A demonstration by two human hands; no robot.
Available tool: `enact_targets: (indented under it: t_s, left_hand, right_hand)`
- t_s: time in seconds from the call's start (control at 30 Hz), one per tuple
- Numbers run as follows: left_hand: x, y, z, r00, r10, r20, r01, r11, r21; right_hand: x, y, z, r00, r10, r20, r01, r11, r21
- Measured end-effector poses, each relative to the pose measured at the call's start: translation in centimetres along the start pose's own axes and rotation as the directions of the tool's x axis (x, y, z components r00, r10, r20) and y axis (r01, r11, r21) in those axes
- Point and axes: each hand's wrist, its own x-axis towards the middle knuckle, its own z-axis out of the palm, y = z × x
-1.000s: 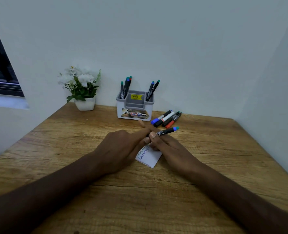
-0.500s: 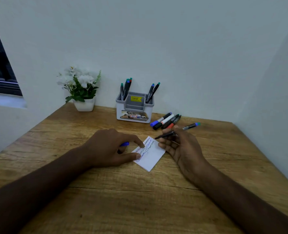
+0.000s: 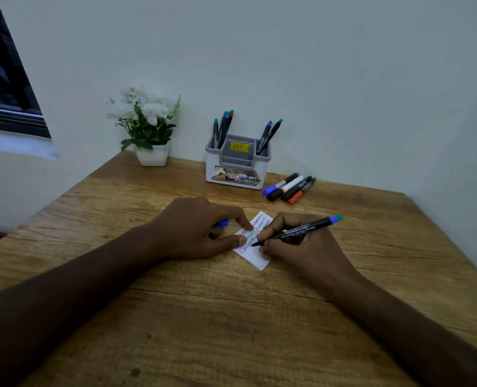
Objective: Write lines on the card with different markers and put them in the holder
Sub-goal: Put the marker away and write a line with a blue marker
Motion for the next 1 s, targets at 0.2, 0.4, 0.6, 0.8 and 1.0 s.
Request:
enact_targets:
  t_s: [0.2, 0.4, 0.6, 0.8, 1.0]
  left_hand:
    - [0.03, -0.18, 0.24, 1.0, 0.008, -0.015, -0.007, 1.0, 0.017]
    - [0.01, -0.26, 0.26, 1.0, 0.017, -0.016, -0.017, 1.0, 0.022]
    - [0.06, -0.25, 0.16, 1.0, 0.013, 0.008, -0.014, 1.0, 0.022]
    - [0.07, -0.4, 0.33, 1.0, 0.017, 0.004, -0.018, 1.0, 0.012]
    - [0.04, -0.44, 0.39, 1.0, 0.022, -0.004, -0.022, 1.0, 0.017]
  right_hand:
    - [-0.03, -0.14, 0.71, 0.997, -0.071, -0.024, 0.069, 0.994, -0.089]
    - [0.25, 0.04, 0.73, 0.998, -0.062, -0.015, 0.06, 0.993, -0.105]
    - [0.22, 0.13, 0.82, 0.998, -0.052, -0.029, 0.047, 0.99, -0.13]
    - [0.2, 0.1, 0.59, 0.999, -0.052, -0.011, 0.05, 0.99, -0.134]
    - [0.25, 0.0, 0.73, 0.998, -0.045, -0.036, 0.041, 0.994, -0.101]
